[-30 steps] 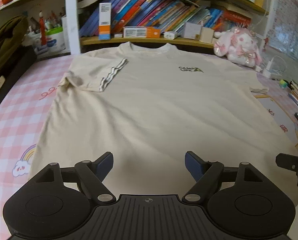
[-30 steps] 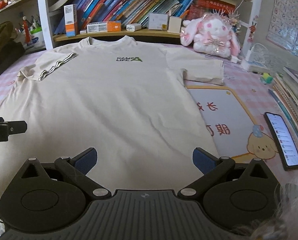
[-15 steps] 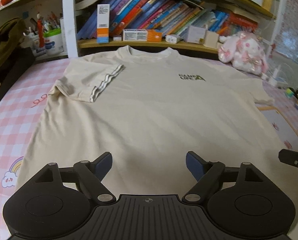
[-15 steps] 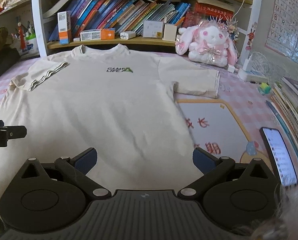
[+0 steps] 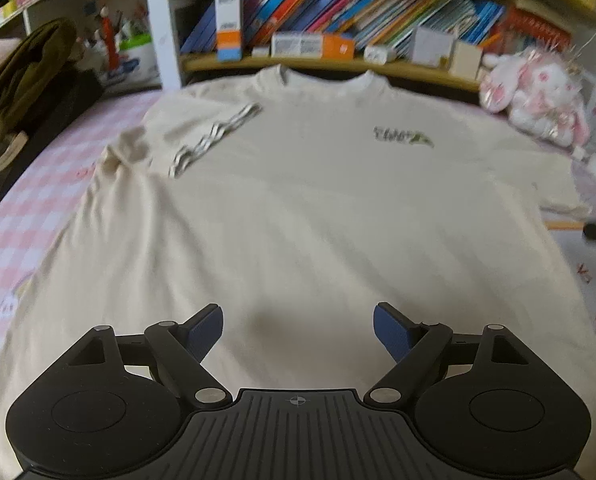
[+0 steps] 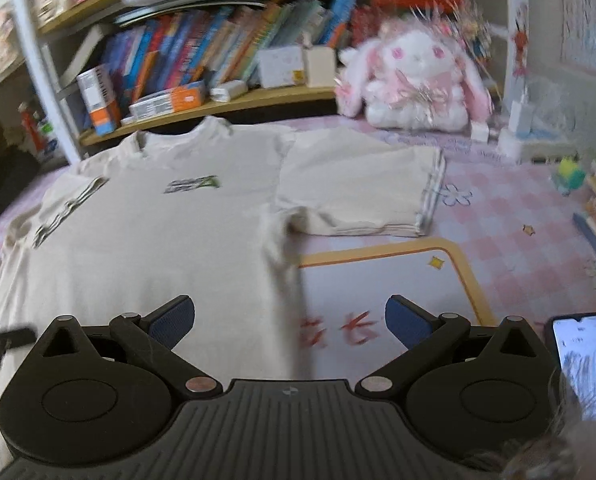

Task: Fold clothes

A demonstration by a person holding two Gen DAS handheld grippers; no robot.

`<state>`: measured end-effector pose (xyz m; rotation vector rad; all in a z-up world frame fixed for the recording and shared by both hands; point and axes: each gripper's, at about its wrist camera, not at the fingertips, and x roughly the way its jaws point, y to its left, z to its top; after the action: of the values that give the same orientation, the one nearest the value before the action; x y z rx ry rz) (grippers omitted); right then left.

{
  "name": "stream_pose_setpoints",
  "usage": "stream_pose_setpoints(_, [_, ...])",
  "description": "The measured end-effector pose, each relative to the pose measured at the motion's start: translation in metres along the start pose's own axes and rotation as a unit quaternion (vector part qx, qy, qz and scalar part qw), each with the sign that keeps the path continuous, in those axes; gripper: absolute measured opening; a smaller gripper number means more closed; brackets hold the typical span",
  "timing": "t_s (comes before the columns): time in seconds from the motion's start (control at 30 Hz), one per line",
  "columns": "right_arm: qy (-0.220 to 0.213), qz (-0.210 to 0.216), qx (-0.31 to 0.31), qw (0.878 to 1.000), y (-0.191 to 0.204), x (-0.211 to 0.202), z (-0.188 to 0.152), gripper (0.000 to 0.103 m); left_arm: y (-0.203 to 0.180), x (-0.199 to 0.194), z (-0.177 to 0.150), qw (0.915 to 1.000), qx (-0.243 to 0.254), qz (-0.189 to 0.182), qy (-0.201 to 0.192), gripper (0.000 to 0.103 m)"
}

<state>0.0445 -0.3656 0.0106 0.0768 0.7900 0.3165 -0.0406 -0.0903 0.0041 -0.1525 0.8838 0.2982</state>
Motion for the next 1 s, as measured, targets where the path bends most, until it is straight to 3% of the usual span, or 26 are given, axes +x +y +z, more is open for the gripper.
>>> stream_pose_setpoints(0.13, [0.017, 0.028, 0.079, 0.996, -0.047, 0.025, 0.019, 0.097, -0.012, -0.003, -0.008, 0.9994, -0.004, 0.025, 0.025, 0.085])
stream_pose_setpoints(0.23, [0.034, 0.064, 0.158, 0.985, -0.080, 0.041, 0.028, 0.088, -0.018, -0.005, -0.012, 0.9984, -0.011, 0.043, 0.036, 0.085])
stream_pose_setpoints(0.43, [0.053, 0.124, 0.299, 0.945, -0.119, 0.069, 0.037, 0.069, -0.023, -0.010, -0.015, 0.9961, -0.025, 0.069, 0.048, 0.085])
stream_pose_setpoints(0.57, [0.052, 0.129, 0.385, 0.912, -0.139, 0.085, 0.045, 0.059, -0.025, -0.011, -0.015, 0.9951, -0.031, 0.080, 0.048, 0.085])
stream_pose_setpoints(0.6, [0.053, 0.122, 0.403, 0.905, -0.143, 0.088, 0.046, 0.052, -0.024, -0.012, -0.015, 0.9950, -0.032, 0.082, 0.049, 0.085])
stream_pose_setpoints(0.63, [0.055, 0.115, 0.420, 0.899, -0.146, 0.090, 0.047, 0.038, -0.024, -0.012, -0.016, 0.9948, -0.034, 0.083, 0.049, 0.085])
stream_pose_setpoints(0.67, [0.059, 0.101, 0.424, 0.898, -0.148, 0.091, 0.048, 0.030, -0.023, -0.012, -0.016, 0.9947, -0.035, 0.084, 0.049, 0.085])
stream_pose_setpoints(0.7, [0.062, 0.087, 0.428, 0.898, -0.149, 0.092, 0.048, 0.015, -0.022, -0.012, -0.016, 0.9945, -0.036, 0.085, 0.049, 0.085])
stream_pose_setpoints(0.73, [0.066, 0.072, 0.431, 0.897, -0.150, 0.093, 0.049, 0.009, -0.022, -0.013, -0.017, 0.9944, -0.037, 0.085, 0.050, 0.085])
stream_pose_setpoints(0.83, [0.048, 0.026, 0.402, 0.914, -0.141, 0.087, 0.058, 0.009, -0.015, -0.013, -0.019, 0.9939, -0.044, 0.089, 0.050, 0.085])
stream_pose_setpoints(0.9, [0.023, 0.005, 0.351, 0.936, -0.121, 0.082, 0.071, 0.008, -0.009, -0.014, -0.021, 0.9933, -0.050, 0.092, 0.050, 0.085])
stream_pose_setpoints(1.0, [-0.027, -0.008, 0.195, 0.980, -0.069, 0.077, 0.099, 0.008, 0.003, -0.015, -0.023, 0.9918, -0.064, 0.099, 0.050, 0.085])
